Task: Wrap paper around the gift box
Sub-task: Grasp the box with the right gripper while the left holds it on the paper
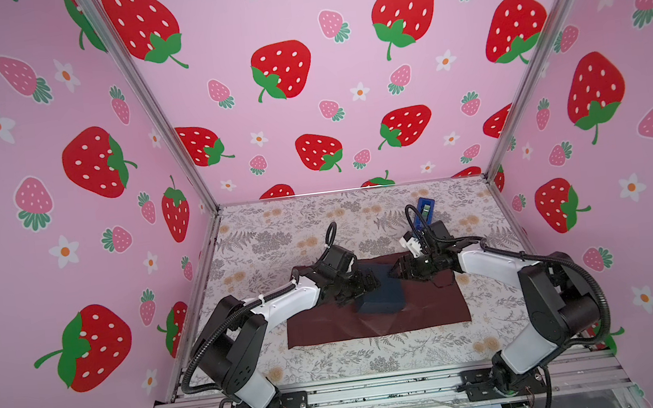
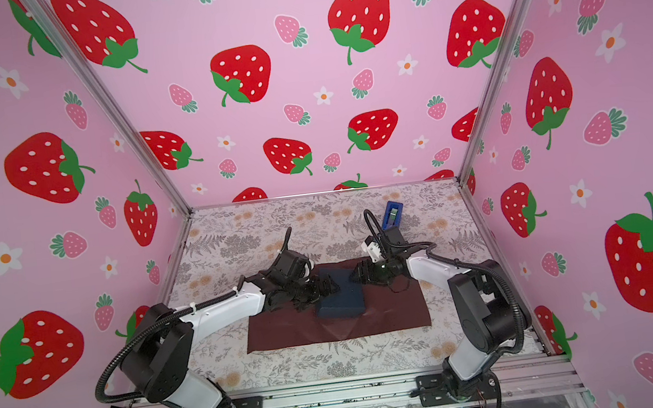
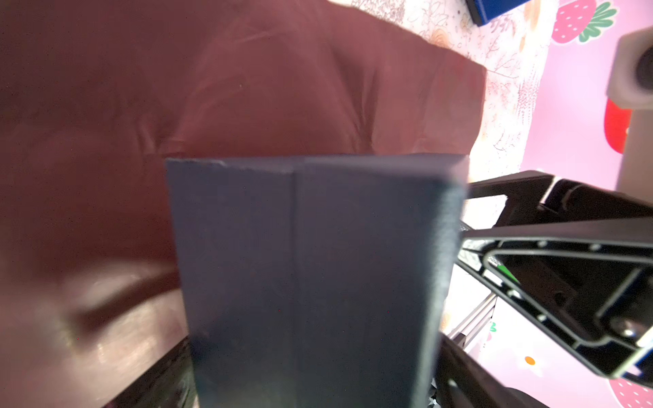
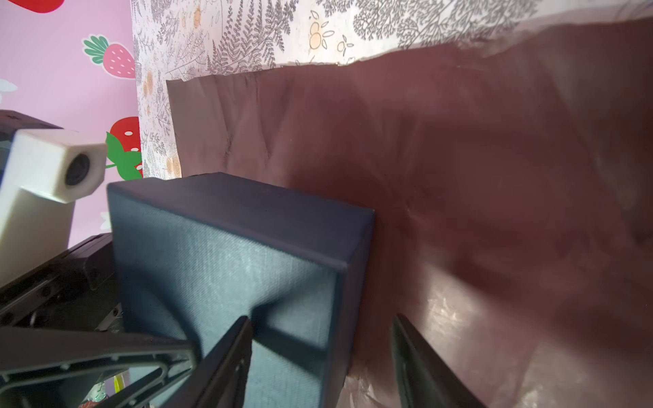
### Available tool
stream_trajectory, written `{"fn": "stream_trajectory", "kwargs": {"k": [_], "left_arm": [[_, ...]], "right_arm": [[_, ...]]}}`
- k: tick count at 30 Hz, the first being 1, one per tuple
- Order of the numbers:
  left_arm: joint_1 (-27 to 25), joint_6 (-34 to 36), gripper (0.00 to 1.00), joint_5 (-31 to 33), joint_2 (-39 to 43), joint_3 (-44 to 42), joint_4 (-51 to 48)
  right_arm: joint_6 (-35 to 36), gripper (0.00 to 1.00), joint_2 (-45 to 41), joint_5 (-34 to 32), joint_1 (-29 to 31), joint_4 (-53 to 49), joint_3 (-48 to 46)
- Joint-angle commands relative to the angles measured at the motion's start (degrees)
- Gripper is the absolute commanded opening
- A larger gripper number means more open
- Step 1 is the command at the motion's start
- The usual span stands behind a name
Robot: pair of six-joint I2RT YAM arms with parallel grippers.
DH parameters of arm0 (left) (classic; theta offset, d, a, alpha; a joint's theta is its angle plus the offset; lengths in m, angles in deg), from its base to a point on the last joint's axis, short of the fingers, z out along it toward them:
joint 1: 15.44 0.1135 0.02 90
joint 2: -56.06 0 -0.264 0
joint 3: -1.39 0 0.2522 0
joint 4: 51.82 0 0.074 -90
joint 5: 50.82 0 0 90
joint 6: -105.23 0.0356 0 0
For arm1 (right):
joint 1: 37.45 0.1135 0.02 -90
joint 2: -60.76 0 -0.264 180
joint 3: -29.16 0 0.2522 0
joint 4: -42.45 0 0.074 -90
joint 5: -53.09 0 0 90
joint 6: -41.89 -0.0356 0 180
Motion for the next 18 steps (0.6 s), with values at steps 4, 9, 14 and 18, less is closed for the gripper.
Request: {"fn": "stream_trajectory", "kwargs": {"k": [4,9,14,18], "left_arm": [[1.0,1.7,0.99,5.1,2.4,1.9,-9.7],[1.4,2.0,0.99,3.9,3.0,1.8,-8.7],[1.5,2.3,1.0,1.2,2.1,2.5,-5.9],[1.5,2.2,0.98,-0.4,1.5,3.2,-4.4]], "right_arm": [[1.3,0.63,2.5,-6.6,0.2,-3.9,-0.3],[1.2,0.62,1.7,-6.3,0.2,-4.5,0.7],[0.2,0.62,-1.0,-4.4,0.2,-4.3,0.6],[-1.5,0.65,-3.4,-1.4,0.2,-2.7,-1.3]]}}
